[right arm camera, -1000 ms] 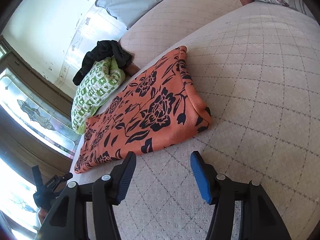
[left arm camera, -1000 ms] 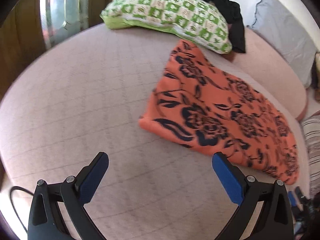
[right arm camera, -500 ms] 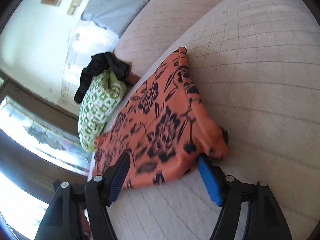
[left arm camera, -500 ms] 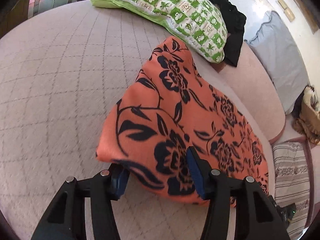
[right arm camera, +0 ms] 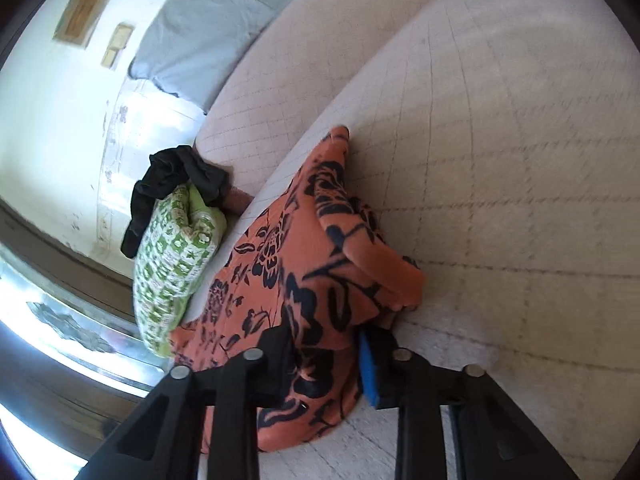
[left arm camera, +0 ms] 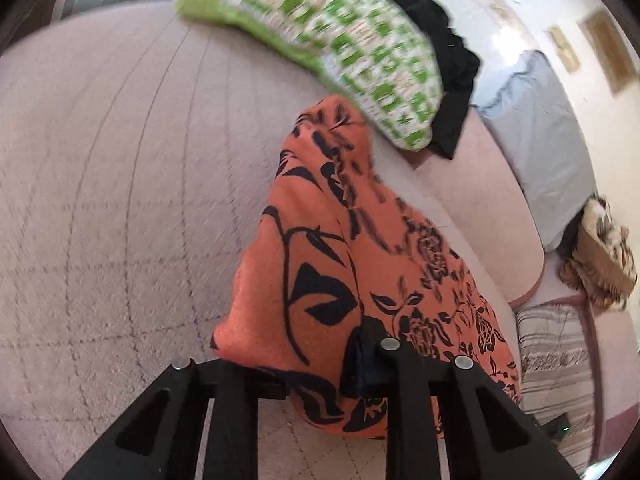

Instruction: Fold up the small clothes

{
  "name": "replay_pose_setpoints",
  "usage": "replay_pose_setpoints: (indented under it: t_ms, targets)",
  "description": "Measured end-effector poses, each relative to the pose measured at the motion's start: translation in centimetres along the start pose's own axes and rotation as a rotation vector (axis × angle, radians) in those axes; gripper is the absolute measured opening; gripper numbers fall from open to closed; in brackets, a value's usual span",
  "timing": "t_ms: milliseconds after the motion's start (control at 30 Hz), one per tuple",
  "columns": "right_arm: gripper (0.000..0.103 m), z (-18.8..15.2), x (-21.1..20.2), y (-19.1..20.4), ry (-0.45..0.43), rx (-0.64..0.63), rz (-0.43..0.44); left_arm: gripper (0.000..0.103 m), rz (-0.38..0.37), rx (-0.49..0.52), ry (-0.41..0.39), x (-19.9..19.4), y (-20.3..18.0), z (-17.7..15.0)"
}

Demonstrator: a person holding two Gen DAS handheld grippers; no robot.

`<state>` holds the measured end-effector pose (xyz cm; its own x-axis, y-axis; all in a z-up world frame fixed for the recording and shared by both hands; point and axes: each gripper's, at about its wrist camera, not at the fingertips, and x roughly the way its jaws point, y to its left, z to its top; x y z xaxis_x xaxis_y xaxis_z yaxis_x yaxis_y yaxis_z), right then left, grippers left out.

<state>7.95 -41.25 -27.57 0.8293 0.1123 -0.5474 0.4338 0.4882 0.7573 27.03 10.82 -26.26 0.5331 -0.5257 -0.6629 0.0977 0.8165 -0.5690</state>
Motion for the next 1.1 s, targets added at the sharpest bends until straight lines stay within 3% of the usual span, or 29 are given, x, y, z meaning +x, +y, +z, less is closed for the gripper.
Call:
replay_pose_setpoints:
  t_ms: [167, 300, 433, 533, 600, 633, 667, 700, 733, 800, 933, 1000, 1033, 1067, 1100]
  targets:
    - [0.010, -0.6, -2.9, 2.8, -0.088, -0.131, -0.057, 0.021, -0.052, 0.043, -0.054, -2.3, -1.1, -0.6]
    - [0.010, -0.3, -4.9, 4.2, -0.119, -0.185, -0.062, 0.021, -0.060, 0.070, -0.058, -3.7, -1.5, -1.4]
    - [0.014, 0.2, -5.5, 2.1, -0.015, -0.058, -0.008, 0.023, -0.033, 0.051, -0.010, -2.5, -1.0, -1.1]
    - [0.015, 0.0, -6.4, -0.1, -0.003, 0.006, -0.020, 0.027, 0.013, -0.006, 0.047, -1.2, 0.4, -0.9]
    - [0.019, -0.1, -7.1, -1.8, -0.010, 0.055, -0.027, 0.038, 0.012, -0.061, 0.070, -0.6, 1.2, -0.9]
    - [0.033, -0.1, -7.4, -2.6, -0.015, 0.084, -0.020, 0.043, 0.003, -0.080, 0.075, -0.4, 1.4, -0.8]
    - [0.063, 0.1, -7.6, -3.4, -0.022, 0.118, -0.016, 0.048, 0.000, -0.085, 0.078, -0.3, 1.5, -0.9]
    - [0.080, 0.3, -7.8, -3.9, -0.034, 0.144, -0.012, 0.050, 0.002, -0.083, 0.082, -0.2, 1.5, -0.9]
    - [0.089, 0.4, -8.1, -4.2, -0.057, 0.158, -0.004, 0.053, 0.005, -0.076, 0.088, -0.2, 1.4, -1.1]
    - [0.089, 0.8, -8.4, -4.2, -0.099, 0.156, 0.014, 0.053, 0.007, -0.066, 0.087, -0.1, 1.2, -1.1]
    - [0.083, 1.5, -5.4, -3.7, 0.003, 0.147, 0.057, 0.051, -0.008, -0.060, 0.077, 0.1, 1.0, -0.8]
    - [0.078, 1.6, -3.1, -2.9, 0.045, 0.131, 0.022, 0.046, -0.003, -0.063, 0.075, 0.4, 1.0, -0.7]
    - [0.066, 1.5, -2.4, -2.3, 0.046, 0.113, 0.003, 0.033, 0.003, -0.062, 0.073, 0.4, 1.1, -0.6]
    - [0.038, 1.4, -1.5, -1.8, 0.058, 0.091, -0.005, 0.029, 0.008, -0.058, 0.070, 0.5, 1.1, -0.5]
    - [0.034, 1.2, -0.2, -1.3, 0.092, 0.080, -0.010, 0.027, 0.001, -0.058, 0.069, 0.5, 1.1, -0.5]
